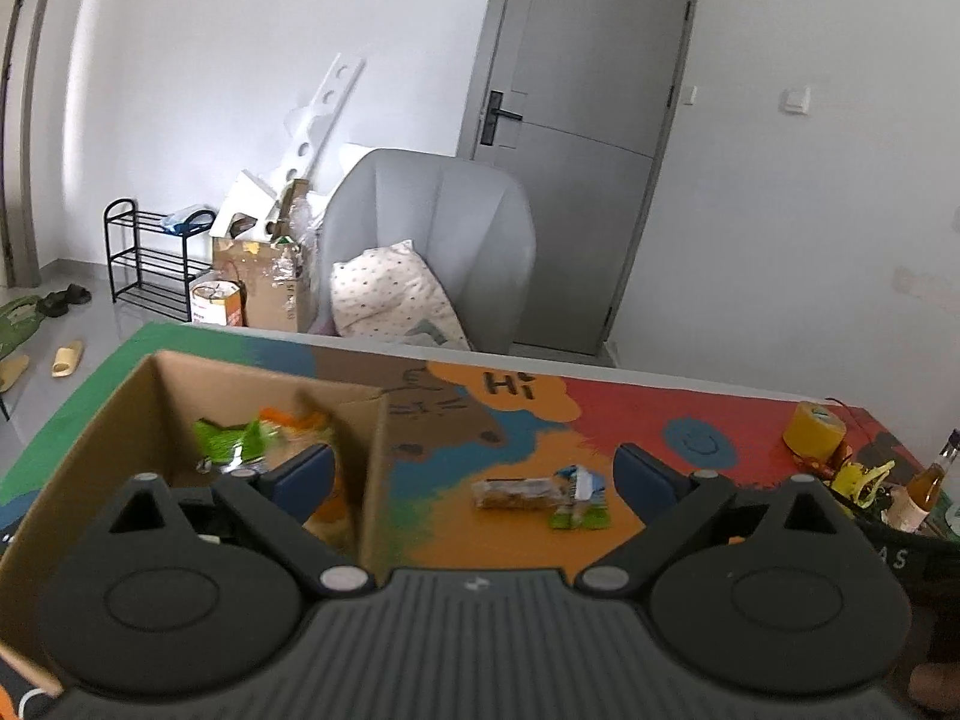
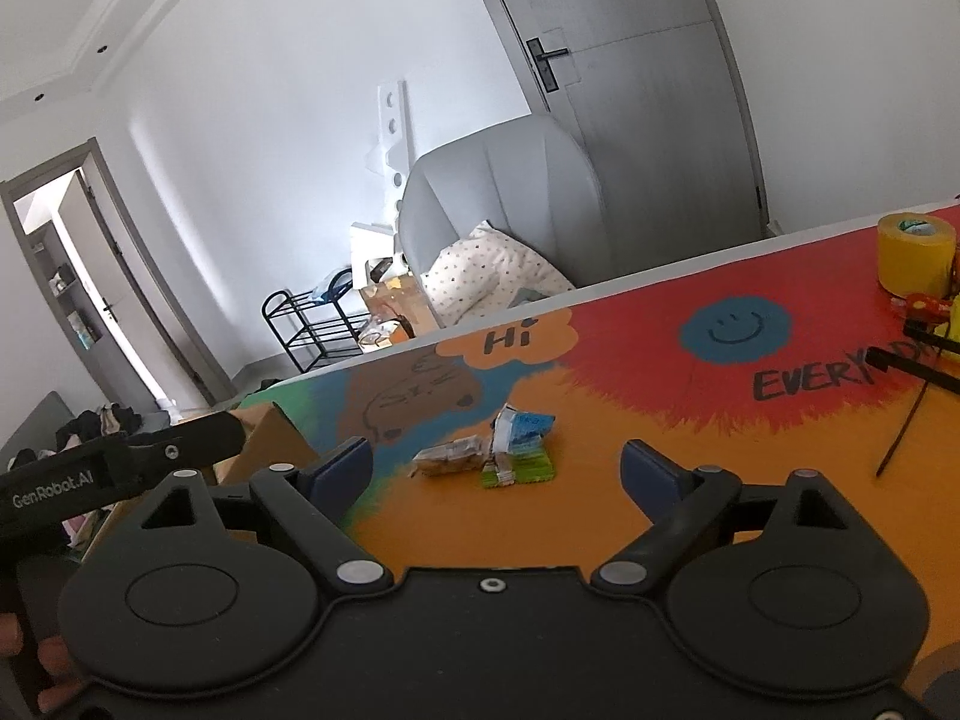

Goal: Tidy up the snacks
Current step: 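Withdraw both open grippers from the box toward the last two snacks, then grasp the clear-wrapped bar with the left gripper while the right gripper grasps the blue-and-green packet, then carry both held snacks over the cardboard box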

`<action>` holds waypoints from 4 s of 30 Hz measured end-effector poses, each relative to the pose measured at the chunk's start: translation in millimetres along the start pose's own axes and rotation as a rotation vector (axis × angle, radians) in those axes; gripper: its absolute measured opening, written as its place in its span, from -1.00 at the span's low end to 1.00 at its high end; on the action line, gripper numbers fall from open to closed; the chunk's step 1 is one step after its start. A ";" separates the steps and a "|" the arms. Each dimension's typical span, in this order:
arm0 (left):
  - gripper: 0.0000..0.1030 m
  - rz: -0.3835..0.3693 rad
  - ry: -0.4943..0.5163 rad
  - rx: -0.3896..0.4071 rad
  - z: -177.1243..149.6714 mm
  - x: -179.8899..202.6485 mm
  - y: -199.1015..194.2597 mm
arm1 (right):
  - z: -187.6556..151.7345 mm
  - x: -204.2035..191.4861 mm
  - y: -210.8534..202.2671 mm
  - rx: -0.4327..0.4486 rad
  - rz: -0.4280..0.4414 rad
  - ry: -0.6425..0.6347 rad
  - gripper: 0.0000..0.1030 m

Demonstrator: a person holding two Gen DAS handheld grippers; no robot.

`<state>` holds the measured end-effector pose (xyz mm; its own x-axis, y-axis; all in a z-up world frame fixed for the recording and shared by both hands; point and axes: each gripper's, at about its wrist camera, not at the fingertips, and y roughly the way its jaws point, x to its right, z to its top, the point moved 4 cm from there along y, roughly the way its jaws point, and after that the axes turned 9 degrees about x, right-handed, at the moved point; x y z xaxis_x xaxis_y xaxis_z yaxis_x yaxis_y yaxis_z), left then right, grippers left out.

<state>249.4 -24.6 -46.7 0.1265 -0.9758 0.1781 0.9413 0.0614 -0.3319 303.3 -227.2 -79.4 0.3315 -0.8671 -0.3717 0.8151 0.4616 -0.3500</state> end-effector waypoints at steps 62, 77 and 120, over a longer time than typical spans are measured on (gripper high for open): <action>0.28 0.074 -0.038 -0.256 -58.7 39.9 159.0 | -19.7 61.3 87.2 -0.166 -0.134 0.060 -0.38; 0.01 0.051 -0.005 -0.246 -61.6 43.7 150.3 | -17.6 50.9 70.9 -0.140 -0.119 0.056 -0.38; 0.02 0.122 -0.050 -0.056 23.4 -53.4 10.0 | 4.7 -93.9 29.6 -0.037 0.079 -0.074 -0.38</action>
<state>259.4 33.0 -37.8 0.2557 -0.9501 0.1790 0.8992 0.1657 -0.4049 298.4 -133.0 -50.8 0.4297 -0.8385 -0.3351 0.7674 0.5347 -0.3538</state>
